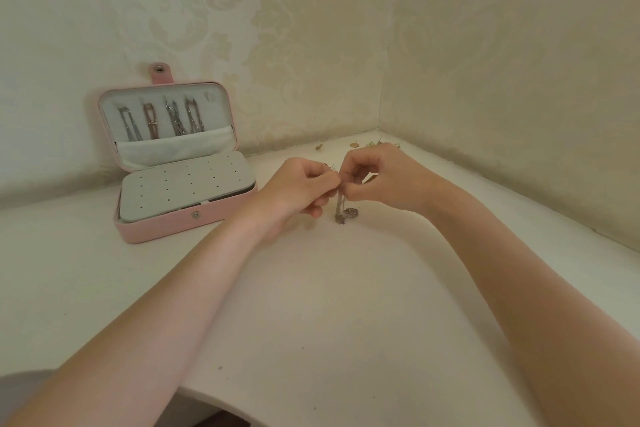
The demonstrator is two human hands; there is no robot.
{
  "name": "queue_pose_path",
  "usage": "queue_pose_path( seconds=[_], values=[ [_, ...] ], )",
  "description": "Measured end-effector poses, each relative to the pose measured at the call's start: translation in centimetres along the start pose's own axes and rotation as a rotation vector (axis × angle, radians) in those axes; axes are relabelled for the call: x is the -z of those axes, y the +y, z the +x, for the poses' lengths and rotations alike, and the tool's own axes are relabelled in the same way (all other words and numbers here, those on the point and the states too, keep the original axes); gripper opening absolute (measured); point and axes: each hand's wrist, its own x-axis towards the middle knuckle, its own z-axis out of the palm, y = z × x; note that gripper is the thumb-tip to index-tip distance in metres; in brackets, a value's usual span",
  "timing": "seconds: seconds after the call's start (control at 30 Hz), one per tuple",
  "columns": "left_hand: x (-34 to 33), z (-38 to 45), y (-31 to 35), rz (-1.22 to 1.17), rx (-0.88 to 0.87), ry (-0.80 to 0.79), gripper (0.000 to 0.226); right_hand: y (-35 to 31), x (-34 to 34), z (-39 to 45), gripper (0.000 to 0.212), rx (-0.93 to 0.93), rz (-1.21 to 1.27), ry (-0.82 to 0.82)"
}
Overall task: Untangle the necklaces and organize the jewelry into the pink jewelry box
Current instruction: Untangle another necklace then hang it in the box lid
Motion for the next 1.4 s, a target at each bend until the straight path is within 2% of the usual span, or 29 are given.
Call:
queue_pose_path(
  seconds=[0.17, 0.33, 0.47, 0.53, 0.6, 0.7, 0.8, 0.87, 0.97, 1.07, 1.23, 1.33, 1.4],
  values=[
    [0.0, 0.0, 0.2, 0.011, -0.044, -0.020, 0.024, -0.5, -0.1, -0.2, 0.024, -0.011, 0.116, 0.035],
    [0.3, 0.1, 0.0, 0.214, -0.182, 0.015, 0.011, -0.6, -0.5, -0.2, 0.025, -0.045, 0.172, 0.099],
    [0.2, 0.0, 0.1, 0.522, -0.431, 0.181, 0.028, -0.7, -1.0, 0.1, 0.022, -0.031, 0.229, 0.200],
    [0.2, -0.1, 0.2, 0.540, -0.498, 0.271, 0.030, -0.7, -1.0, 0.2, 0.021, -0.014, 0.243, 0.216],
    [0.3, -0.1, 0.2, 0.444, -0.460, 0.276, 0.029, -0.7, -0.7, 0.2, 0.021, -0.014, 0.189, 0.172],
    [0.3, 0.0, 0.1, 0.265, -0.339, 0.177, 0.021, -0.2, -0.3, 0.1, 0.021, -0.012, 0.083, 0.068],
    [0.3, 0.2, -0.1, 0.225, -0.217, 0.116, 0.017, 0.4, -0.2, 0.3, 0.019, 0.013, -0.059, 0.035],
    [0.1, 0.3, -0.3, 0.189, -0.158, 0.089, 0.015, 0.7, -0.4, 0.5, 0.010, 0.002, -0.111, 0.029],
    [-0.2, 0.3, -0.3, 0.178, -0.122, 0.080, 0.018, 0.9, -0.2, 0.5, 0.004, 0.003, -0.120, 0.019],
    [-0.3, 0.3, -0.3, 0.165, -0.097, 0.060, 0.020, 0.6, -0.1, 0.4, 0.013, -0.001, -0.028, 0.030],
    [-0.2, -0.2, -0.1, 0.327, -0.143, 0.007, 0.017, 0.1, -0.5, 0.3, 0.023, -0.040, 0.023, 0.105],
    [-0.4, -0.4, 0.2, 0.583, -0.276, 0.040, 0.016, -0.2, -0.5, 0.1, 0.024, -0.067, 0.060, 0.121],
    [-0.6, -0.4, 0.4, 0.735, -0.338, 0.108, 0.025, -0.4, -0.5, 0.0, 0.025, -0.088, 0.108, 0.132]
  ],
)
